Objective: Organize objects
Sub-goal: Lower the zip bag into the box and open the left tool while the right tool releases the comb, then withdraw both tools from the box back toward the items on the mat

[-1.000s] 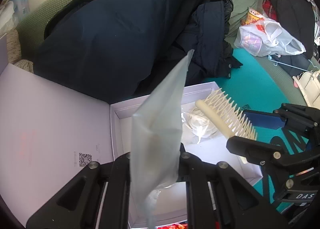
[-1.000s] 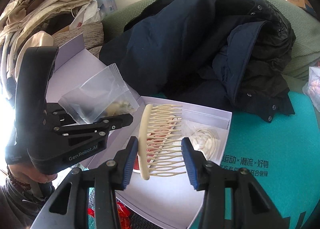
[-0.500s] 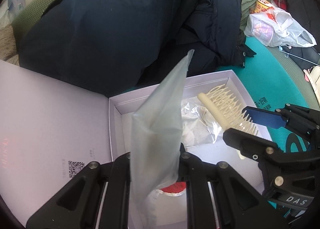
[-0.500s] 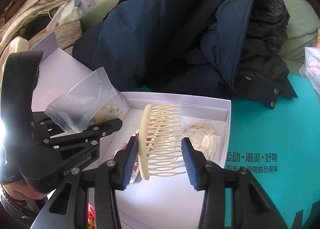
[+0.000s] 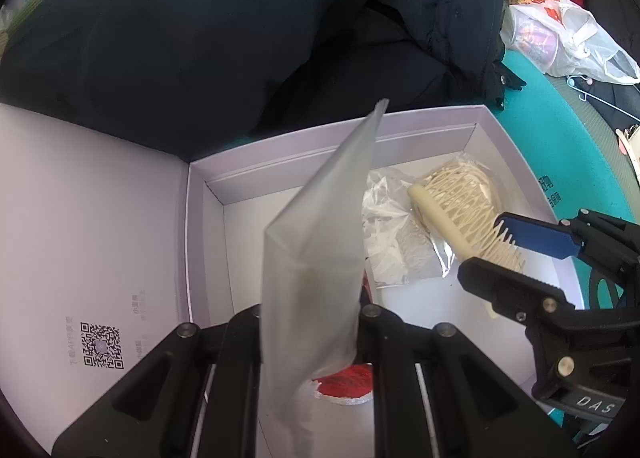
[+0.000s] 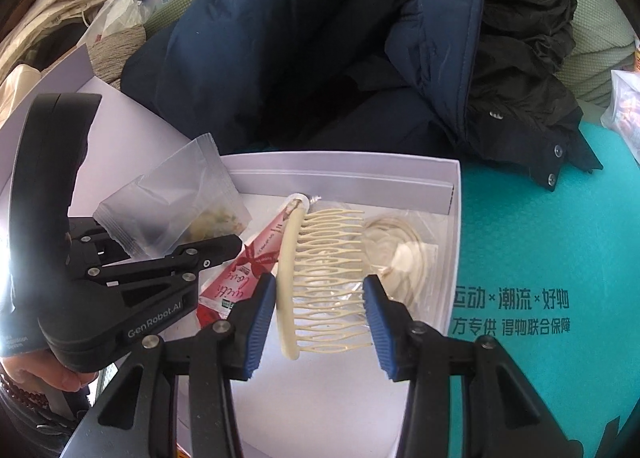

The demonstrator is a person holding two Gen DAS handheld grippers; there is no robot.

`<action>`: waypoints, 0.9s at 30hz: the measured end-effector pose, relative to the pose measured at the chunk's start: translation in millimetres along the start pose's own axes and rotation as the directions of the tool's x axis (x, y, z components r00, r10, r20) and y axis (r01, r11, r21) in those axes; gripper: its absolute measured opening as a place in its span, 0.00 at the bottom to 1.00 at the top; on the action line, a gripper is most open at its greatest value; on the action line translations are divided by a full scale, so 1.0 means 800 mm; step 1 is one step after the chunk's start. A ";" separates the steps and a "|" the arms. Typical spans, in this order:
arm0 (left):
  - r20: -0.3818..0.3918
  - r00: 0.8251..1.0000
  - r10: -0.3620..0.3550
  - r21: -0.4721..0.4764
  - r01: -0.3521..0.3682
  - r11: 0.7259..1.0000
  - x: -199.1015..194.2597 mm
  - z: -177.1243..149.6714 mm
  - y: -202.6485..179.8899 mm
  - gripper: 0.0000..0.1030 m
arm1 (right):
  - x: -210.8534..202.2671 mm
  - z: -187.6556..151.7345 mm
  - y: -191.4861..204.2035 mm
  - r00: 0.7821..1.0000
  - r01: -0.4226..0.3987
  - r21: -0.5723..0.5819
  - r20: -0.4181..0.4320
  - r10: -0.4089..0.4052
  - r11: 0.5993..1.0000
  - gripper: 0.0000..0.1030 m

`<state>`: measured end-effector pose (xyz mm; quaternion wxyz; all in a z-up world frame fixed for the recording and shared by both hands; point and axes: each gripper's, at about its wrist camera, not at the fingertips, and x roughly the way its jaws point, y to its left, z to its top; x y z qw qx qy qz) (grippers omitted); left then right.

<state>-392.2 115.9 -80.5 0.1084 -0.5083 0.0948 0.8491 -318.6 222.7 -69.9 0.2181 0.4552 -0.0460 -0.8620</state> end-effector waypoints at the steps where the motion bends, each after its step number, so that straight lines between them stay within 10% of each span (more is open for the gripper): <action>1: -0.005 1.000 0.000 0.002 0.000 1.000 0.003 0.000 -0.001 0.11 | 0.001 0.000 -0.002 1.000 0.003 0.005 -0.004 -0.003 1.000 0.44; 8: -0.013 1.000 0.014 0.007 -0.014 1.000 0.005 -0.001 -0.011 0.14 | -0.002 0.003 -0.005 1.000 0.017 0.016 0.011 -0.018 1.000 0.44; 14: 0.004 1.000 0.029 0.008 -0.029 1.000 -0.012 -0.003 -0.021 0.44 | -0.004 0.008 -0.007 1.000 0.008 0.028 0.009 -0.009 1.000 0.44; 27: 0.059 0.998 0.031 -0.006 -0.030 1.000 -0.076 0.000 -0.025 0.44 | -0.055 0.013 0.011 0.999 0.021 0.003 0.045 -0.021 1.000 0.48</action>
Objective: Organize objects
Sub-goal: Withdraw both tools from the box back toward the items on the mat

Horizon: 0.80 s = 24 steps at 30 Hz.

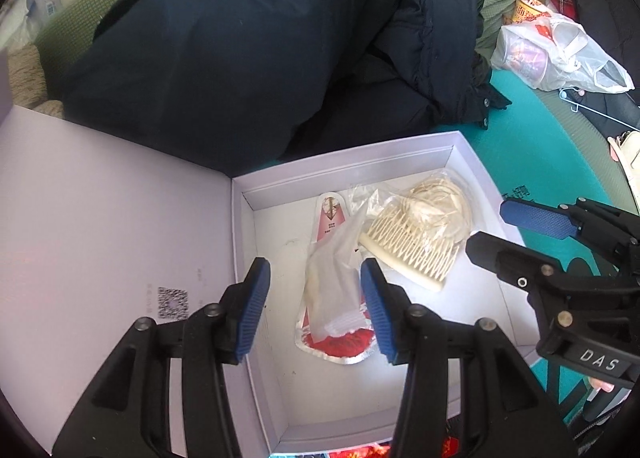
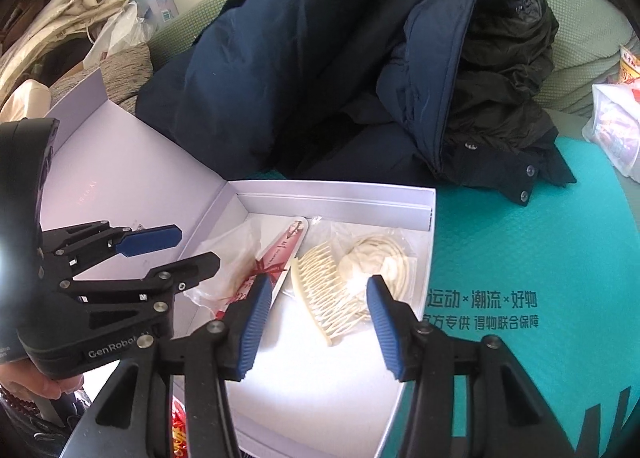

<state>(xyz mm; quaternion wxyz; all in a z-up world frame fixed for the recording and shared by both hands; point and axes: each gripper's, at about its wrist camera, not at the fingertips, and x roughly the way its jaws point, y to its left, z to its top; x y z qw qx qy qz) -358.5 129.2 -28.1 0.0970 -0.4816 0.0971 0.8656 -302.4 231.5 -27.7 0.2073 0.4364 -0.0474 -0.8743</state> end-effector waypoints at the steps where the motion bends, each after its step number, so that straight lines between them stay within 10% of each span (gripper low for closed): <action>1: 0.009 1.000 0.002 -0.001 -0.002 1.000 -0.010 -0.001 0.005 0.44 | -0.005 0.000 0.003 1.000 0.003 -0.006 0.004 -0.003 1.000 0.48; 24: 0.152 0.988 -0.010 -0.027 0.014 1.000 -0.197 -0.064 0.055 0.52 | -0.140 -0.021 0.071 0.990 0.057 -0.074 0.131 -0.046 0.996 0.50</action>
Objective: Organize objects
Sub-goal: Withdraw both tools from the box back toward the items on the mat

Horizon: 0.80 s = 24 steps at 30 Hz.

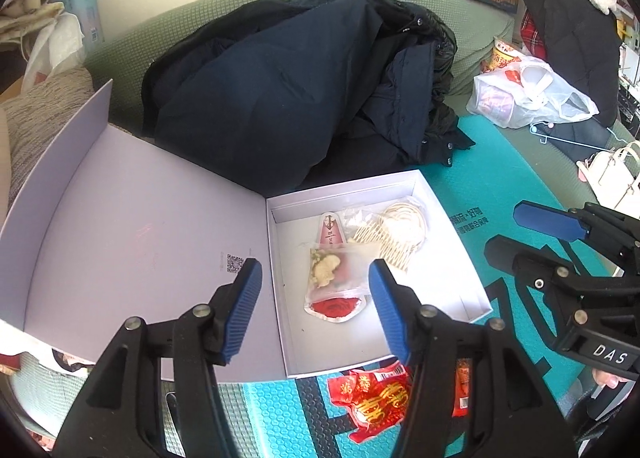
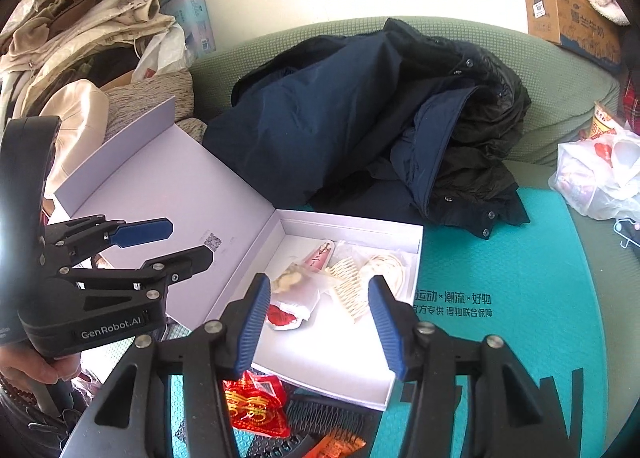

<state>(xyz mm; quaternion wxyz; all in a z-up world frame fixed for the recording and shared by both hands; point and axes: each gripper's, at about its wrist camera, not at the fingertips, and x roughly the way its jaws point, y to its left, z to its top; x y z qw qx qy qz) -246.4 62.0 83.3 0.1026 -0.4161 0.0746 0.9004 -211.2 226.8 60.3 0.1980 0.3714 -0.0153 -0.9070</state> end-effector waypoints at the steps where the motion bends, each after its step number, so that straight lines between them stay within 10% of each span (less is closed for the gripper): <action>1: 0.003 1.000 0.002 -0.001 -0.002 1.000 -0.006 -0.002 0.000 0.52 | -0.005 -0.001 0.002 1.000 0.003 -0.004 0.004 -0.003 1.000 0.50; 24: -0.012 1.000 -0.026 -0.013 0.026 1.000 -0.078 -0.094 -0.026 0.76 | -0.098 -0.087 0.017 0.997 0.052 0.046 0.051 -0.054 0.998 0.61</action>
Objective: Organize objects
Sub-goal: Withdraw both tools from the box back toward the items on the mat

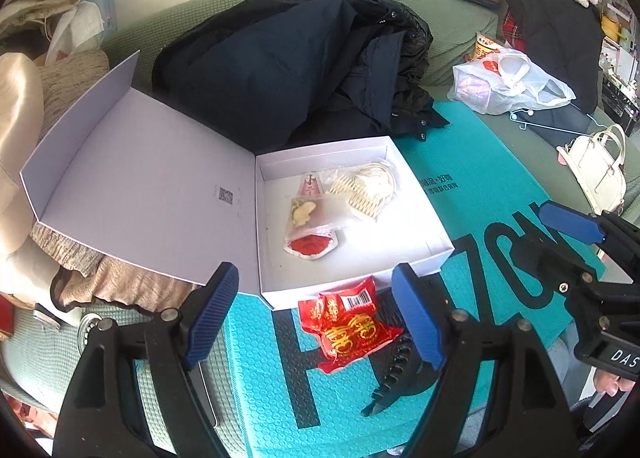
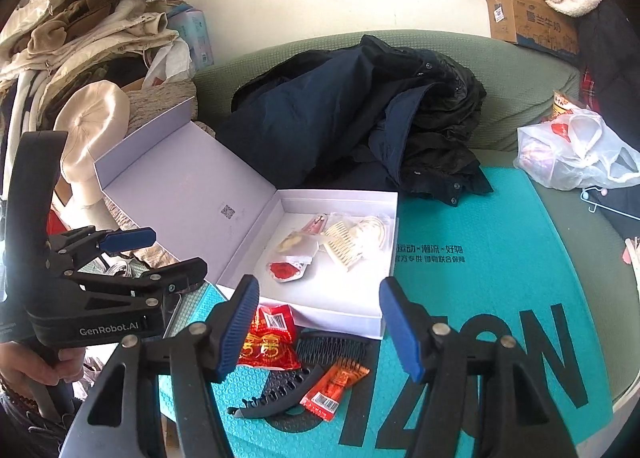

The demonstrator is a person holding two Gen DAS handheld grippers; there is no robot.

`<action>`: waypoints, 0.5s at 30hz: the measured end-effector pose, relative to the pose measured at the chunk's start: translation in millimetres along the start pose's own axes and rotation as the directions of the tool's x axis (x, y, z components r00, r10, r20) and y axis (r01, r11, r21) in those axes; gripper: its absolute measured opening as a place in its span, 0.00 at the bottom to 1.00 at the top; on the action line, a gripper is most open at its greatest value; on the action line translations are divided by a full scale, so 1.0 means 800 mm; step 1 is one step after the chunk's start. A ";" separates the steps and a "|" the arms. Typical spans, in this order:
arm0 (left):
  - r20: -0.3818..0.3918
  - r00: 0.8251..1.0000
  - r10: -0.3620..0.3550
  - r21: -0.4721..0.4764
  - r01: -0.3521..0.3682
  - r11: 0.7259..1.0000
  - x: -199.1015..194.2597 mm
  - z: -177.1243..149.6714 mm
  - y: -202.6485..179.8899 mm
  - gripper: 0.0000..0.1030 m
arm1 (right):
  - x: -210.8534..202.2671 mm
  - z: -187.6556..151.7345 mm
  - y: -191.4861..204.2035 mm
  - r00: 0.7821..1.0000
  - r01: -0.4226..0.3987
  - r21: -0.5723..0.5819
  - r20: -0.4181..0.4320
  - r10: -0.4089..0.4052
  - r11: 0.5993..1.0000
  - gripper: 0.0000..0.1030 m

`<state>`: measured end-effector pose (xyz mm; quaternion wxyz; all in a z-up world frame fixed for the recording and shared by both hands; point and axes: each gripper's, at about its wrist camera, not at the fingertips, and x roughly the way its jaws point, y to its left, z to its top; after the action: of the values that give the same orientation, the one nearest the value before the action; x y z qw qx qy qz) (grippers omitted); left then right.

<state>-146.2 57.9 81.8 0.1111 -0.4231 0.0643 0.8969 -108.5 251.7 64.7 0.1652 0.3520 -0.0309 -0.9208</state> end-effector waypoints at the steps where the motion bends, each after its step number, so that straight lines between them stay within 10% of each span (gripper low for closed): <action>1: -0.007 1.000 -0.006 -0.005 0.006 1.000 0.000 -0.005 0.000 0.76 | -0.002 -0.004 0.000 1.000 0.000 0.004 -0.002 0.000 1.000 0.61; 15: -0.045 0.997 -0.057 -0.034 0.055 0.998 0.002 -0.059 -0.003 0.77 | 0.009 -0.067 -0.010 0.997 -0.037 0.073 -0.066 0.042 0.997 0.61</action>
<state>-111.4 50.5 50.1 0.1279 -0.4469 0.0403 0.8845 -80.9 260.2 18.6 0.1717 0.3877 -0.0653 -0.9033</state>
